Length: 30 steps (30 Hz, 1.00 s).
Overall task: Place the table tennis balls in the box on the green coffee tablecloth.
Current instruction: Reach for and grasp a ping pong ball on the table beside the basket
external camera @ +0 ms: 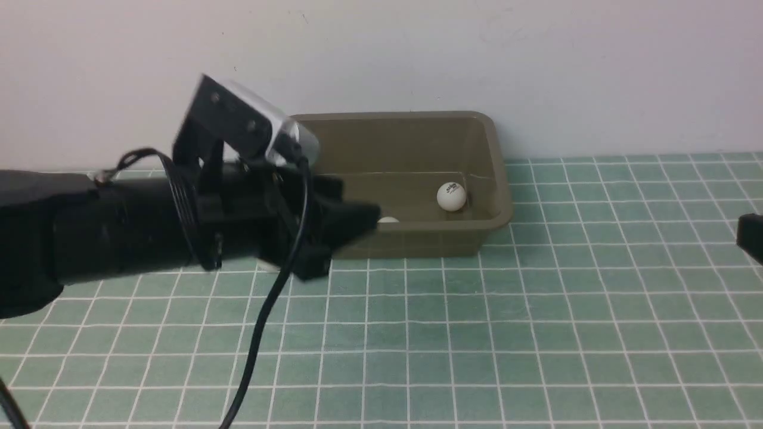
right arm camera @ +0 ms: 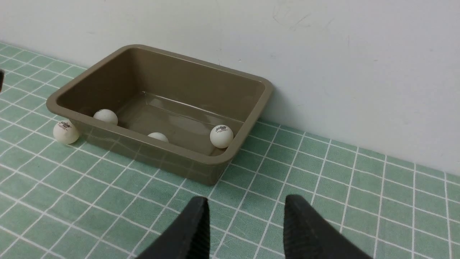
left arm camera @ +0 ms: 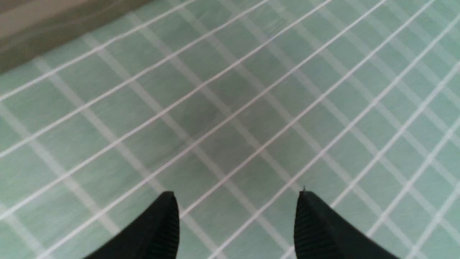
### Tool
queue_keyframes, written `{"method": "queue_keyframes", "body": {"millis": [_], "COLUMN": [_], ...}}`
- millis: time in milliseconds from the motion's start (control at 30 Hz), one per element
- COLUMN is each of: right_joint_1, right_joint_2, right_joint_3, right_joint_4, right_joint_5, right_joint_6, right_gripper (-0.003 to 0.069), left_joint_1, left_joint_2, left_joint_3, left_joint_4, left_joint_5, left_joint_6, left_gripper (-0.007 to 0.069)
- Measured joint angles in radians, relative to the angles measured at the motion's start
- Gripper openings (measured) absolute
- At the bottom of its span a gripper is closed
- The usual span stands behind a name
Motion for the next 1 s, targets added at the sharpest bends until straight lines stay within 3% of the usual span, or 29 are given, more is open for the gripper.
{"method": "queue_keyframes", "body": {"millis": [100, 267, 500, 633, 800, 900, 1000], "right_joint_1": [0.000, 0.000, 0.000, 0.000, 0.000, 0.000, 0.000], "right_joint_2": [0.000, 0.000, 0.000, 0.000, 0.000, 0.000, 0.000], "right_joint_3": [0.000, 0.000, 0.000, 0.000, 0.000, 0.000, 0.000], "right_joint_4": [0.001, 0.001, 0.001, 0.004, 0.004, 0.000, -0.014], "right_joint_5": [0.001, 0.003, 0.021, 0.052, 0.091, 0.094, 0.095], "right_joint_6": [0.000, 0.000, 0.000, 0.000, 0.000, 0.000, 0.000], "right_gripper": [0.0273, 0.0273, 0.0273, 0.0273, 0.0273, 0.0273, 0.0273], "left_joint_1": [0.000, 0.000, 0.003, 0.053, 0.268, 0.363, 0.421], "left_joint_2": [0.000, 0.009, 0.017, 0.017, 0.017, 0.019, 0.042], "left_joint_3": [0.000, 0.000, 0.000, 0.000, 0.000, -0.007, -0.032], "left_joint_4": [0.339, 0.650, 0.752, 0.753, 0.645, 0.393, 0.094], "left_joint_5": [-0.057, -0.144, -0.204, -0.212, -0.230, -0.215, -0.117], "left_joint_6": [-0.282, -0.439, -0.452, -0.396, -0.248, -0.036, 0.303], "left_gripper": [0.0394, 0.0394, 0.0394, 0.0394, 0.0394, 0.0394, 0.0394]}}
